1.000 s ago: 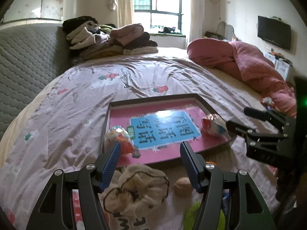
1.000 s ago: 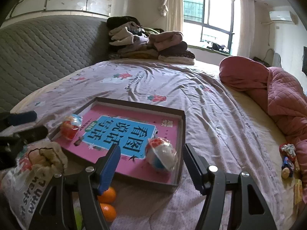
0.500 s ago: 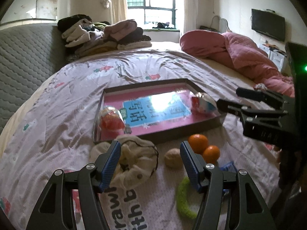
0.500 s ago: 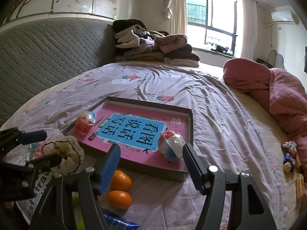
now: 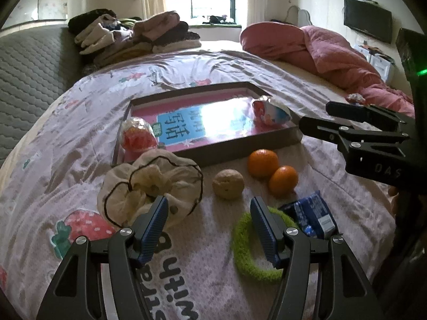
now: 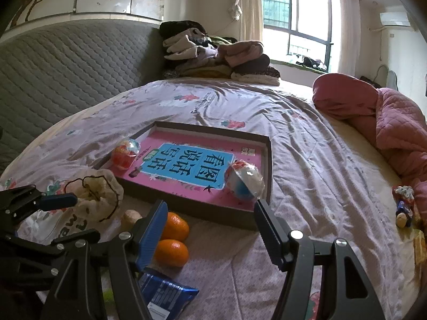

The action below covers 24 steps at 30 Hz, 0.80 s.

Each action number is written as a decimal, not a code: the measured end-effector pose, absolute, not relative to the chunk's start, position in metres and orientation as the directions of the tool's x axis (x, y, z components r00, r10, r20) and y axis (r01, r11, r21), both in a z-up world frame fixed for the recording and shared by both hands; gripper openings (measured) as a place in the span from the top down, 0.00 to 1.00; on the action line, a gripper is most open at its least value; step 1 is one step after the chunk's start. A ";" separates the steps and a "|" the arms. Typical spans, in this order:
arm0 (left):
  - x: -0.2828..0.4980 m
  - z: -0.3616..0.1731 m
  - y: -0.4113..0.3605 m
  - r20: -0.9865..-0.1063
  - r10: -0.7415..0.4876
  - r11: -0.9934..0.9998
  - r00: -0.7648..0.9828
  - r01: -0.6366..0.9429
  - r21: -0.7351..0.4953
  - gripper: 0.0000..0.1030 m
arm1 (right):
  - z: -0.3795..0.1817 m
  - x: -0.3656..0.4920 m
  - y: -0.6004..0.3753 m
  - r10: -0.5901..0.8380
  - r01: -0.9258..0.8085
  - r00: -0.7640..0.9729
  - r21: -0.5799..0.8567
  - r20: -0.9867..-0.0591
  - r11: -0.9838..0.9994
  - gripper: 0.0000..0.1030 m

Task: Organize objects
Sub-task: 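Move the left tool toward the green fuzzy ring while the right tool approaches the oranges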

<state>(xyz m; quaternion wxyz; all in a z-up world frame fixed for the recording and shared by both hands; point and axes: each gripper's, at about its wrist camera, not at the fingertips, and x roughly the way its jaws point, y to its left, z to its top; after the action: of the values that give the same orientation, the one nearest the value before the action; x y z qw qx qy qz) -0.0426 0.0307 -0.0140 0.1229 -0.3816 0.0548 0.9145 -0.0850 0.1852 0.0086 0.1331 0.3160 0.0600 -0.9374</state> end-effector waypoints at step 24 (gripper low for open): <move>-0.032 -0.034 0.035 -0.771 0.205 -0.956 -0.602 -0.291 -0.027 0.37 | -0.017 -0.072 0.169 -0.238 0.351 -0.695 -0.031 -0.679 -0.936 0.35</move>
<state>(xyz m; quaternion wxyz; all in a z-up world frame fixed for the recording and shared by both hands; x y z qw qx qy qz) -0.0319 0.0352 -0.0338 0.1390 -0.4237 0.0507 0.8936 -0.0720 0.1691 -0.0172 0.1607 0.3562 0.0791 -0.9171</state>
